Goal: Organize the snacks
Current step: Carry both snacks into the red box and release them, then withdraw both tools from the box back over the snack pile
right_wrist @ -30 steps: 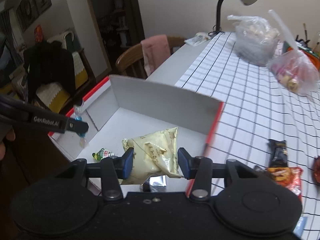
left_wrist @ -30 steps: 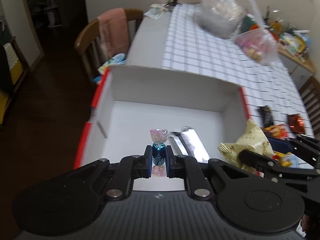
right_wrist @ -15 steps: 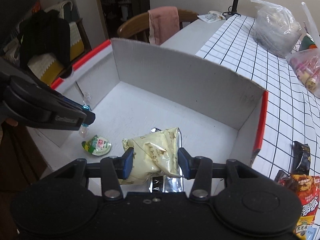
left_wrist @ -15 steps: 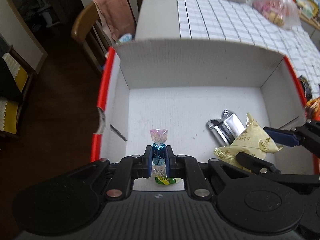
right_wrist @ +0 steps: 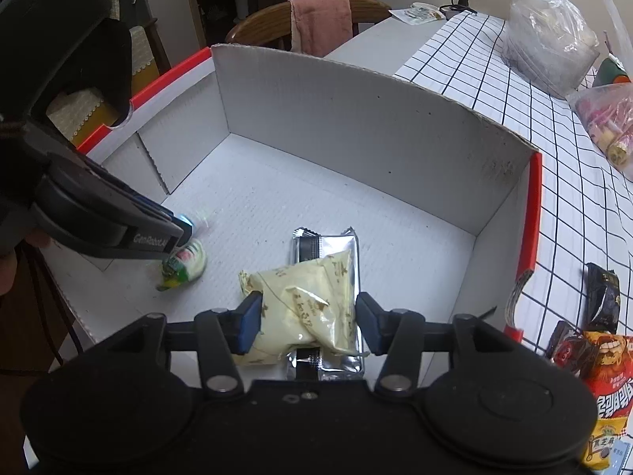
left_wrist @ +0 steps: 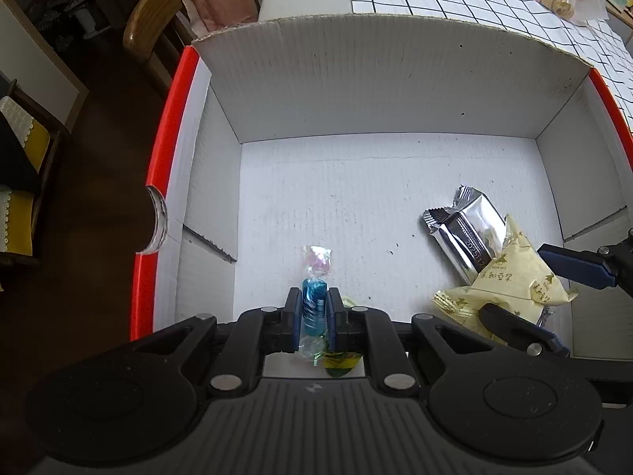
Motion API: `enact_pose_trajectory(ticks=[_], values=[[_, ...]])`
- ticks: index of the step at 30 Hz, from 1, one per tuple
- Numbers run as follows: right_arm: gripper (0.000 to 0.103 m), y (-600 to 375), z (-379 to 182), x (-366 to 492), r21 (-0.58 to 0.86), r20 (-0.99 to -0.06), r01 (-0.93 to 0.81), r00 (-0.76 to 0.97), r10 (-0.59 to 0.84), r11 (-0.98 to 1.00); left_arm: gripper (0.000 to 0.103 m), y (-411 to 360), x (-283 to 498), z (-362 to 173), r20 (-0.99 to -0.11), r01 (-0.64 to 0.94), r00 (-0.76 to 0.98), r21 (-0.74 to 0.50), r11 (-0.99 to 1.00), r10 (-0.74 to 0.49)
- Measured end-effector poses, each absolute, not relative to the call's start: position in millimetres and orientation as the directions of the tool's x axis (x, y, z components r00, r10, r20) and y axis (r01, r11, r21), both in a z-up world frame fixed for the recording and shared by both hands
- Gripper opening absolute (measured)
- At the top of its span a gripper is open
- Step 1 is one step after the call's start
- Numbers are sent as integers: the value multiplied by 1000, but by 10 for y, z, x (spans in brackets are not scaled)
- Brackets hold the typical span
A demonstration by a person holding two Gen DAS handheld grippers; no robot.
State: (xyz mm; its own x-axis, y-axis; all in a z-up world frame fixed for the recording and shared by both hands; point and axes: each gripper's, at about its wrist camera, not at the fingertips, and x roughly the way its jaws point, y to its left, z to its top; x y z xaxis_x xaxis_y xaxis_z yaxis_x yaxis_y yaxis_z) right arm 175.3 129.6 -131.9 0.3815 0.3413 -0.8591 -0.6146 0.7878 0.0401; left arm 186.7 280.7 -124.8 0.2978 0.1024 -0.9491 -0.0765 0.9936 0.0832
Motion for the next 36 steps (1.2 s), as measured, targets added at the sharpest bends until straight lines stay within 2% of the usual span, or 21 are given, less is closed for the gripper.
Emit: enact_pose_trajectory(ticks=[8,10,14,19,24,26,28,29,36], values=[[58,1202,-1194,1730,79,-840,-605,387,379,792,15,2871,1776,-1148,-940,-94,332,48,994,76],[64,1162,-1132,1708,98,-830,-606,388,400,790,15,2875,1739,-1097,-935,-99,347,34,995,67],[65,1045,-965,1637,126,-801,-610,403,443,782,15,2870,1655,-953,-918,-104,395,-9,995,33],[66,846,-738,1567,155,-761,-604,432,484,782,28,2814,1494,-743,-888,-89,459,-76,993,-27],[70,591,-516,1469,173,-718,-600,466,517,781,28,2659,1351,-531,-853,-56,518,-115,992,-70],[73,466,-447,1446,180,-704,-589,482,521,788,33,2594,1303,-463,-837,-41,541,-129,991,-86],[76,332,-384,1430,191,-690,-578,495,527,793,53,2516,1257,-395,-820,-32,564,-145,989,-102],[77,261,-353,1422,192,-684,-572,505,527,797,57,2472,1232,-366,-810,-28,577,-152,988,-108],[82,-272,-228,1368,200,-655,-527,556,513,826,65,2061,1116,-210,-767,26,625,-167,986,-147]])
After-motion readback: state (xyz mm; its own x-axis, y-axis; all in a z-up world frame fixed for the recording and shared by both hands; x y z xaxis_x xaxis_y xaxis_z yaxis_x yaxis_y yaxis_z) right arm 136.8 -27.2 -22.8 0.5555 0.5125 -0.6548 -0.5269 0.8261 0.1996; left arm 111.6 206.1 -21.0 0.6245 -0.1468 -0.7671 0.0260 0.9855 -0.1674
